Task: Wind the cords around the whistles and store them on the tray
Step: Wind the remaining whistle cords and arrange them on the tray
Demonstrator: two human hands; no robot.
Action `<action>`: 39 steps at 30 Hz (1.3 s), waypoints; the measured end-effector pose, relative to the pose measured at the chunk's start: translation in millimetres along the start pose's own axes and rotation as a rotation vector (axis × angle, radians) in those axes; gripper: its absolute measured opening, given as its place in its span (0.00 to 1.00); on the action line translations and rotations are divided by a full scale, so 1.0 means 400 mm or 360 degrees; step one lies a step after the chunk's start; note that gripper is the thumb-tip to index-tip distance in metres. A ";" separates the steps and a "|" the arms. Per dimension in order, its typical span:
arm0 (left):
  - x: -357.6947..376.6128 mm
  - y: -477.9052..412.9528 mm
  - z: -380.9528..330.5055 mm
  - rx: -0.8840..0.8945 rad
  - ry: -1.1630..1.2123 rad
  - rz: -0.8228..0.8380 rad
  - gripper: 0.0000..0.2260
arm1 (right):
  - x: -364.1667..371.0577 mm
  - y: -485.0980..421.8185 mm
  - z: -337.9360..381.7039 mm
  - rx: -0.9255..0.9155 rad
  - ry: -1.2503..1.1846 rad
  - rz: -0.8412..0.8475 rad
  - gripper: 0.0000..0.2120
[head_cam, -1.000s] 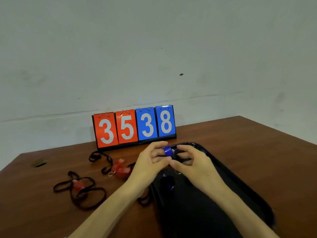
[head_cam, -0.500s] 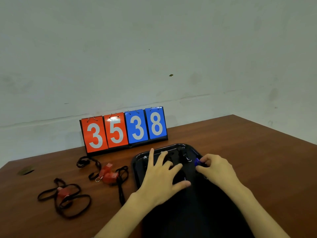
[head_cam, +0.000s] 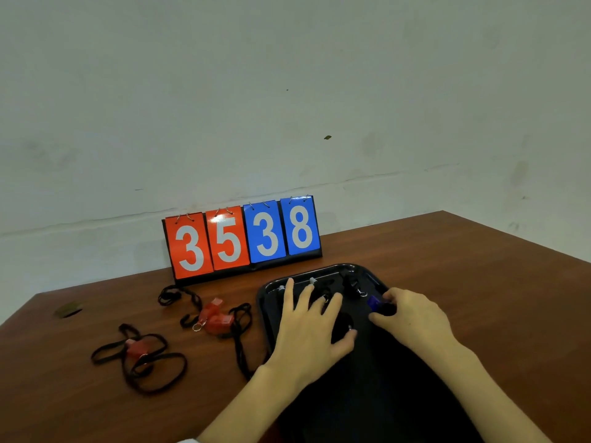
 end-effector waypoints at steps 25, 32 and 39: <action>-0.104 0.308 0.505 -0.1326 0.0659 -0.0543 0.14 | 0.231 -0.007 0.663 -0.0829 0.0206 0.0113 0.09; -0.100 0.289 0.476 -0.1229 0.1262 -0.0590 0.15 | 0.165 0.041 0.653 -0.1092 -0.0245 0.0312 0.12; -0.146 0.266 0.426 -0.1198 0.2037 -0.0750 0.04 | 0.053 0.059 0.610 -0.0758 -0.1423 0.0463 0.14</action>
Point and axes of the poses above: each hand's wrist, its own y-axis away from the middle knuckle, its own x-axis out of the palm, z = x × y, the point moved 8 cm from there along -y, towards the middle knuckle, and after that the axes turned 4 degrees about y, right-handed, at the moved point
